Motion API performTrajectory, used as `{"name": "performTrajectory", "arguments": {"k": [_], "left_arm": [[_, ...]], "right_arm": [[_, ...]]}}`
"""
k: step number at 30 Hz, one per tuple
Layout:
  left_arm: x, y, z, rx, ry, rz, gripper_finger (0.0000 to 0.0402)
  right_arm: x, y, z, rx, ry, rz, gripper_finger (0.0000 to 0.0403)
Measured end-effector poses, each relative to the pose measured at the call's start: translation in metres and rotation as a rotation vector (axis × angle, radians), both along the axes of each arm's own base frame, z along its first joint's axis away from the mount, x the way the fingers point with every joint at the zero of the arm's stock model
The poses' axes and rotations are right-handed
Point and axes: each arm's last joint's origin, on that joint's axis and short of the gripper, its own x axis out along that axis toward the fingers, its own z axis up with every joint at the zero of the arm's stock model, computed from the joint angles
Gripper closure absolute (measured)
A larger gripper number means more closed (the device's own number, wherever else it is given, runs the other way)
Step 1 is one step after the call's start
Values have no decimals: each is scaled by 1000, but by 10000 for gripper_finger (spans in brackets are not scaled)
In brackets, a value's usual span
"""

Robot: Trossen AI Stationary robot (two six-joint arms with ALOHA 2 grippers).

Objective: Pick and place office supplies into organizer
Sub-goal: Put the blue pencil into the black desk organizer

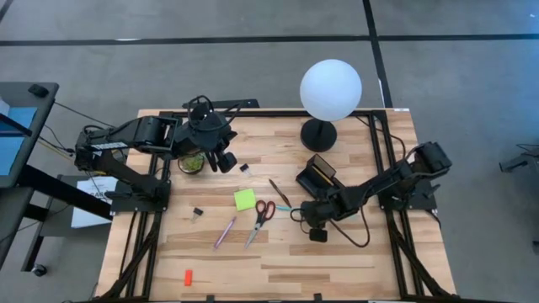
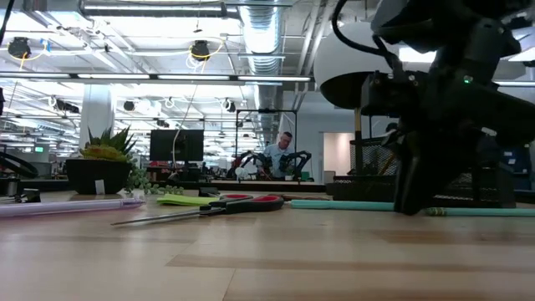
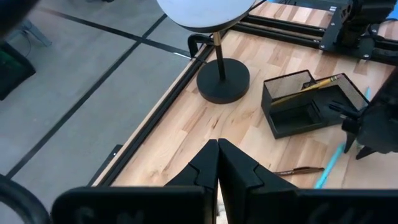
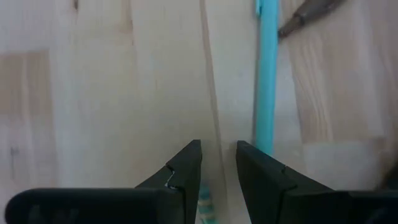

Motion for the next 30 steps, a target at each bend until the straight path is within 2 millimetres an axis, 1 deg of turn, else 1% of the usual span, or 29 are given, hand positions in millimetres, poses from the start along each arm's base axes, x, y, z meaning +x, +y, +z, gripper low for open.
{"name": "performTrajectory", "arguments": {"k": [4, 8, 11, 16, 30], "left_arm": [[0, 0, -1, -11, 5, -9, 401], [-1, 0, -2, -18, 14, -3, 401], [-1, 0, -1, -18, 12, -3, 401], [-1, 0, -1, -18, 11, -4, 401], [-1, 0, -1, -21, 7, -1, 401]], "right_arm": [[-2, 6, -1, -21, -13, -21, 305], [-7, 5, 11, -7, -31, -15, 305], [-13, 4, 15, -1, 6, 26, 305], [-18, 5, 14, -33, 62, 11, 305], [-15, 5, 14, -28, 18, -1, 305]]}}
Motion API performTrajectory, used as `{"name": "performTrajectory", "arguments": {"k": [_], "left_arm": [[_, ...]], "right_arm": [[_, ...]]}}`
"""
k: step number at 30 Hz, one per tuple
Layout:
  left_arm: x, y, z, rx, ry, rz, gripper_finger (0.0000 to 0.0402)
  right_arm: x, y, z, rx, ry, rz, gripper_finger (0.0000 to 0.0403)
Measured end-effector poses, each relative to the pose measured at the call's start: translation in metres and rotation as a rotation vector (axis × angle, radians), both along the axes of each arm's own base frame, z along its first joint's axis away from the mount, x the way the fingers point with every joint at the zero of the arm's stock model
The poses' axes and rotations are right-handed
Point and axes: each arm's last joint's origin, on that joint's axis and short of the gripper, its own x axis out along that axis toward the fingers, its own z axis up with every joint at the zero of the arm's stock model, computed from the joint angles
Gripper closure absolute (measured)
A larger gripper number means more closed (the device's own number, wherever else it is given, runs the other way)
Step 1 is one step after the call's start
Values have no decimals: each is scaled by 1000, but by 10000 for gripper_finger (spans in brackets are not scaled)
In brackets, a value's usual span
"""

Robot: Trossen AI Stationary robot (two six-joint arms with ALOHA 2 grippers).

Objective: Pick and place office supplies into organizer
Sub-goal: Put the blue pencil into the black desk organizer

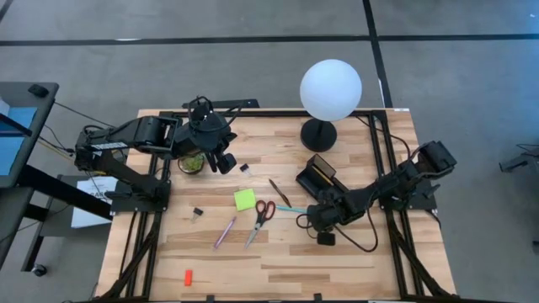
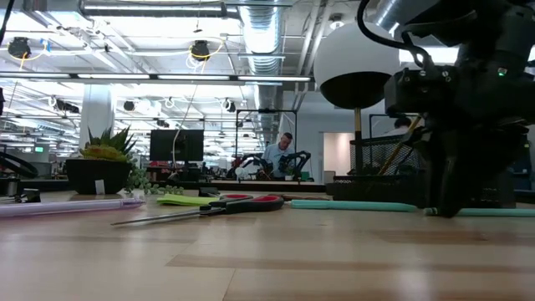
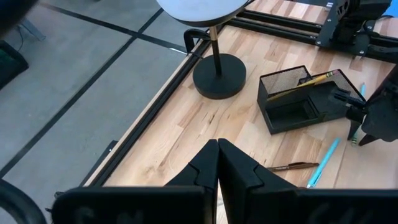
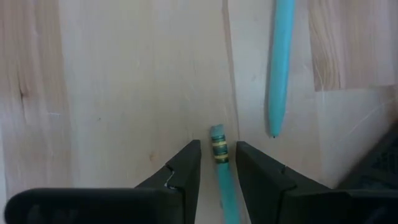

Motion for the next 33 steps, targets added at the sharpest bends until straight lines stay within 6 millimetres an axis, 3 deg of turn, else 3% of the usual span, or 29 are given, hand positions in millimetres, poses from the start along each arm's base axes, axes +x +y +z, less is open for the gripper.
{"name": "performTrajectory", "arguments": {"k": [6, 24, 33], "left_arm": [[0, 0, 0, 0, 0, 0, 401], [0, 0, 0, 0, -1, 1, 401], [0, 0, 0, 0, -1, 1, 401]], "right_arm": [[7, 2, 2, 25, -75, -9, 305], [2, 0, 0, 10, -32, -9, 308], [5, 3, -14, 8, 15, -6, 372]]}}
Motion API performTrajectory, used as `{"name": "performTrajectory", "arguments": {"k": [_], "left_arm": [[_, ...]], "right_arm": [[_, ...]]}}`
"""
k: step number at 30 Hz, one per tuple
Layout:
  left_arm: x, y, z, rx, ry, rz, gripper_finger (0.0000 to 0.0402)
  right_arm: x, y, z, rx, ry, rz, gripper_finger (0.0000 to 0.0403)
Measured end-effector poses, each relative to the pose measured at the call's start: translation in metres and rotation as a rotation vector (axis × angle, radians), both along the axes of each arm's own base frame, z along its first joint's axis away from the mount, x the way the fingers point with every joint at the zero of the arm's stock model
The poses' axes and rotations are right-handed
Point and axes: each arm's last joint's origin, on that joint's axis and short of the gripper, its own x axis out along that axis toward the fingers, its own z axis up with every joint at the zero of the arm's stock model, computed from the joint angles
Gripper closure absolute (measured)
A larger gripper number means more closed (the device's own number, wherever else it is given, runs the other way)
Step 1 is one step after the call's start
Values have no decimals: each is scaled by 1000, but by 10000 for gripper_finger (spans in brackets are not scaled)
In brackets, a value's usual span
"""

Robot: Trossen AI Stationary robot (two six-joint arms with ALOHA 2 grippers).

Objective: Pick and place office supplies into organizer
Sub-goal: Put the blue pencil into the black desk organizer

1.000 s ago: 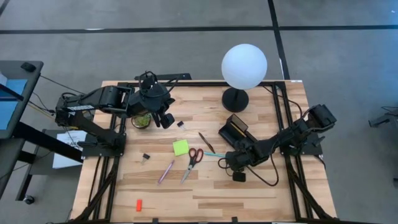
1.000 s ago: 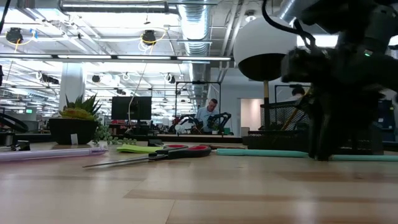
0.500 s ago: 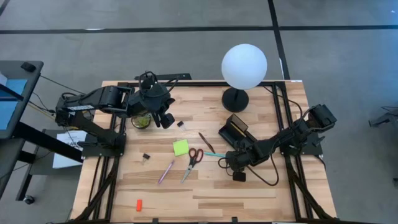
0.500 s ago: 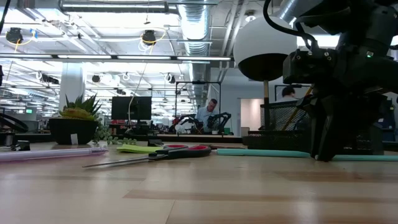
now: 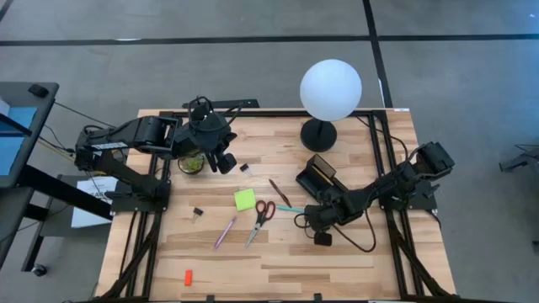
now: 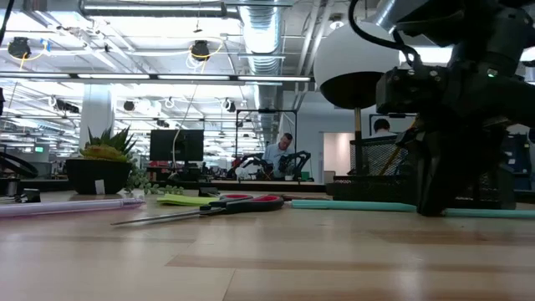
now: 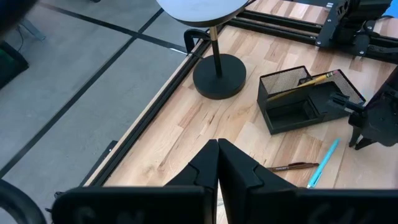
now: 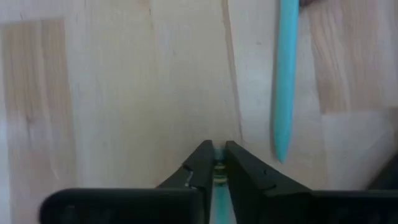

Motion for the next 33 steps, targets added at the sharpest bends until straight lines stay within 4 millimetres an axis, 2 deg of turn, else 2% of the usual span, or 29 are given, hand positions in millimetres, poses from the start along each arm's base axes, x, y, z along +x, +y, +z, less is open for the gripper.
{"name": "performTrajectory", "arguments": {"k": [3, 7, 14, 18, 23, 28, 33], "left_arm": [[0, 0, 0, 0, 1, 0, 401], [0, 0, 0, 0, 1, 0, 401], [0, 0, 0, 1, 1, 0, 401], [0, 0, 0, 0, 1, -1, 401], [0, 0, 0, 0, 0, -1, 401], [0, 0, 0, 0, 0, -1, 401], [0, 0, 0, 0, 0, 0, 401]], "right_arm": [[1, 4, -4, 15, 9, -31, 393], [1, 3, -2, 23, -8, -70, 387], [5, -10, 21, 121, -98, -252, 398], [13, -18, 42, 194, -228, -341, 401], [15, -34, 76, 179, -447, -442, 402], [0, -60, 119, 51, -670, -568, 401], [-27, -88, 160, -115, -834, -657, 401]]}}
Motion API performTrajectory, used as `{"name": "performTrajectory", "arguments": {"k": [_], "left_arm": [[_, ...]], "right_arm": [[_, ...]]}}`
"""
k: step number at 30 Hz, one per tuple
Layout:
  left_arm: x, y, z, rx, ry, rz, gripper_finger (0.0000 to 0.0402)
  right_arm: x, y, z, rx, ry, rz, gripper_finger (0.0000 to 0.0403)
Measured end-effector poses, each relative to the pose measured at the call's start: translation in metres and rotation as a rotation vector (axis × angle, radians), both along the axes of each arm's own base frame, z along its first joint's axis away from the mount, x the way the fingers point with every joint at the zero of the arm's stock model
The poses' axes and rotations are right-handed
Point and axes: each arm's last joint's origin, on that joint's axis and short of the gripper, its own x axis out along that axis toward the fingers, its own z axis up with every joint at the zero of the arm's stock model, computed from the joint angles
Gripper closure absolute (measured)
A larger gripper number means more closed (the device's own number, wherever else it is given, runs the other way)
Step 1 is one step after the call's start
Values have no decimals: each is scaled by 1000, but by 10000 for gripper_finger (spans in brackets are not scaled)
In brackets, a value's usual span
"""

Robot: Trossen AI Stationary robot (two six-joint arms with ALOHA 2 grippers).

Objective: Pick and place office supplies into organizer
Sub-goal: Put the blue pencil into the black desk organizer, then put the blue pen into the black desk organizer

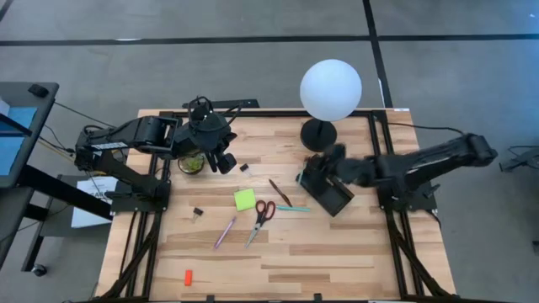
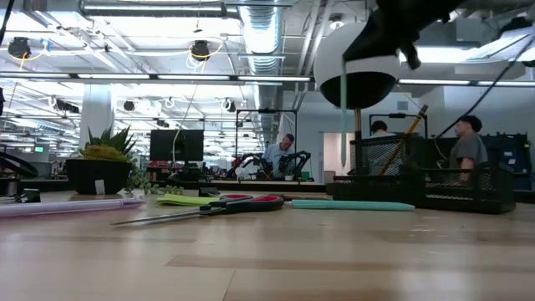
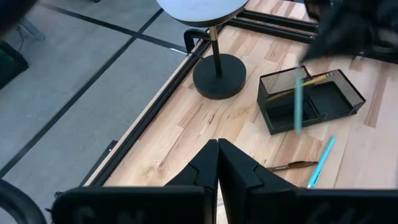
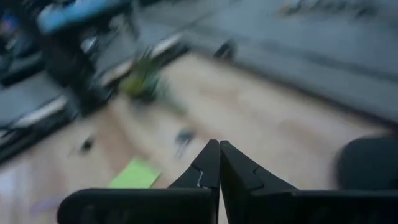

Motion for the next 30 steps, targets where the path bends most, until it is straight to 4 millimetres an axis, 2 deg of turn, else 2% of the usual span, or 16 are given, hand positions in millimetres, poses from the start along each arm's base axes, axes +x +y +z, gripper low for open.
{"name": "performTrajectory", "arguments": {"k": [4, 7, 15, 24, 30], "left_arm": [[0, 0, 0, -6, -4, 5, 401], [0, 0, 0, -11, -8, 9, 401], [0, 0, 0, -11, -8, 9, 401], [0, 0, 0, 0, -2, 8, 401], [0, 0, 0, 2, -2, 7, 401]], "right_arm": [[-23, -16, 22, -55, -61, -75, 401], [-32, -19, 31, -73, -87, -73, 401], [-47, -21, 21, -108, 55, -142, 402], [-64, -21, 42, -180, -67, -190, 402], [-72, -17, 34, -115, -9, -150, 403]]}}
